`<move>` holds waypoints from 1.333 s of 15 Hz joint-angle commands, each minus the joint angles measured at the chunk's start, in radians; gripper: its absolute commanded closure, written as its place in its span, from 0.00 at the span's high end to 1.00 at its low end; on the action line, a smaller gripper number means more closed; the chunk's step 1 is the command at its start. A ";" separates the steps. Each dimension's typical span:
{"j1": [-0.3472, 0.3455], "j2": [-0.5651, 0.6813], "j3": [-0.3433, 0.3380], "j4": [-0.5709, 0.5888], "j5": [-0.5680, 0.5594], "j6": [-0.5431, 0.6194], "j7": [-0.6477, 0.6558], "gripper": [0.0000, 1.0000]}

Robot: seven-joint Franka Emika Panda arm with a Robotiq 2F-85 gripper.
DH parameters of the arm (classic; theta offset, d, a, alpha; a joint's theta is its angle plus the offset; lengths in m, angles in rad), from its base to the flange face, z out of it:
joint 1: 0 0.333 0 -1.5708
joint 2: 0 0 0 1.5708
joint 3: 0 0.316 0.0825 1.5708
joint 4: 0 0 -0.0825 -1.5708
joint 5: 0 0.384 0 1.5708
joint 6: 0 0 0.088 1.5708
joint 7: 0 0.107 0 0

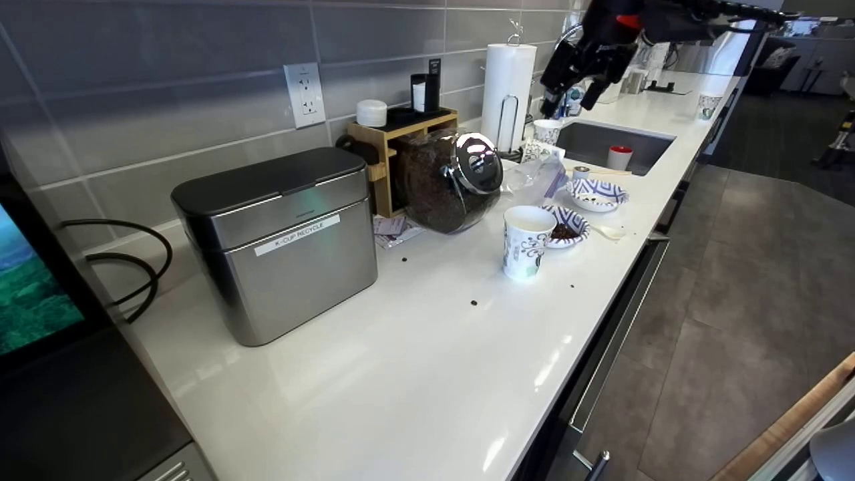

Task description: Open the lid on the bin

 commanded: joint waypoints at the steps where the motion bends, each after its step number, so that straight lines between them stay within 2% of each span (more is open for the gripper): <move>1: 0.078 0.083 0.040 0.098 -0.007 -0.005 -0.083 1.00; 8: 0.203 0.194 0.133 0.225 -0.037 0.018 -0.244 1.00; 14: 0.284 0.296 0.187 0.311 -0.068 0.028 -0.425 1.00; 15: 0.271 0.245 0.176 0.281 -0.048 0.001 -0.365 1.00; 20: 0.273 0.253 0.173 0.289 -0.049 0.001 -0.368 1.00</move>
